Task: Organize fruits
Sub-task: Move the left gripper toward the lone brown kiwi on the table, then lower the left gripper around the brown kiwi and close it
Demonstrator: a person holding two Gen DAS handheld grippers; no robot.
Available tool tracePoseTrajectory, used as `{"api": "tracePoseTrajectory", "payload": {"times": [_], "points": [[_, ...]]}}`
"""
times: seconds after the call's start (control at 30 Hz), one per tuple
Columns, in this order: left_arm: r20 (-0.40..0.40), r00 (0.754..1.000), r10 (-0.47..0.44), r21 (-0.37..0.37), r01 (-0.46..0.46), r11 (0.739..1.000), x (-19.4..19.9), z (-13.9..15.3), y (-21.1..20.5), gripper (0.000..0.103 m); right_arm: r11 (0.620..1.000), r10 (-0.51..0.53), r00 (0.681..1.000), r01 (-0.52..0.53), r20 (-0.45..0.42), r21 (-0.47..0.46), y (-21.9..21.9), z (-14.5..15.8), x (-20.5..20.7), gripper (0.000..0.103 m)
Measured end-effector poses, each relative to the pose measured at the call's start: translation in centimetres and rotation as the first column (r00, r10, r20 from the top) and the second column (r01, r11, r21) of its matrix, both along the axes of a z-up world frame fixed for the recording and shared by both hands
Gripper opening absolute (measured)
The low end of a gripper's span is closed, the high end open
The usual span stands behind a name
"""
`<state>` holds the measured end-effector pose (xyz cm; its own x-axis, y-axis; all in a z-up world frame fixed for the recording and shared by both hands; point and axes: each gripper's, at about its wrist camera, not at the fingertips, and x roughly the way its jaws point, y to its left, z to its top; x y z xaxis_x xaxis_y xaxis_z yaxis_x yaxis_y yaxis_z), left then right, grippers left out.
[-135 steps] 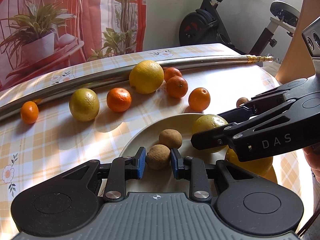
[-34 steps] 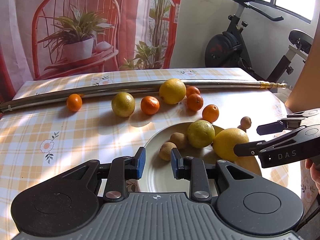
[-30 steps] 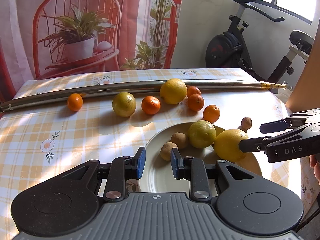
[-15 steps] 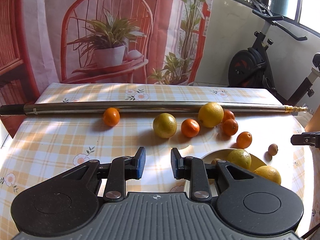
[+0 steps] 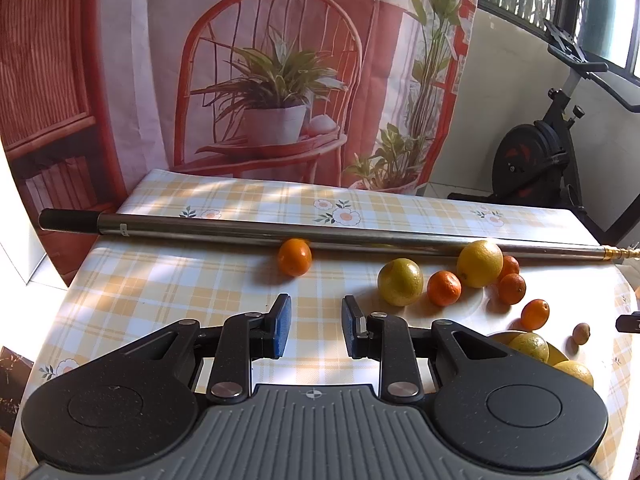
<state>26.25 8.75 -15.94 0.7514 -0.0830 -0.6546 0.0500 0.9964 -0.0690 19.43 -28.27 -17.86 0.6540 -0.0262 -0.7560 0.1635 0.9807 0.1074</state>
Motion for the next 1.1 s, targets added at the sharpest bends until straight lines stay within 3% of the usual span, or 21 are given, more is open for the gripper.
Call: {"api": "tracePoseTrajectory", "payload": {"times": [0.23, 0.33, 0.7, 1.1], "points": [[-0.020, 1.000, -0.007, -0.009, 0.007, 1.000, 0.0, -0.7, -0.3, 0.029, 0.999, 0.018, 1.000, -0.018, -0.007, -0.034, 0.3, -0.6, -0.1, 0.041], [-0.023, 1.000, -0.015, -0.017, 0.014, 1.000, -0.1, -1.0, -0.5, 0.029, 0.999, 0.027, 1.000, -0.027, -0.009, -0.038, 0.4, -0.8, -0.1, 0.028], [-0.041, 0.999, -0.036, -0.045, 0.034, 0.998, -0.3, -1.3, -1.9, 0.029, 0.999, 0.029, 1.000, -0.030, -0.012, -0.030, 0.3, -1.2, -0.2, 0.009], [-0.032, 0.976, -0.217, -0.019, 0.217, 0.976, -0.5, -0.8, -9.5, 0.029, 1.000, 0.000, 0.998, 0.000, 0.060, -0.010, -1.3, -1.0, -0.8, 0.010]]}}
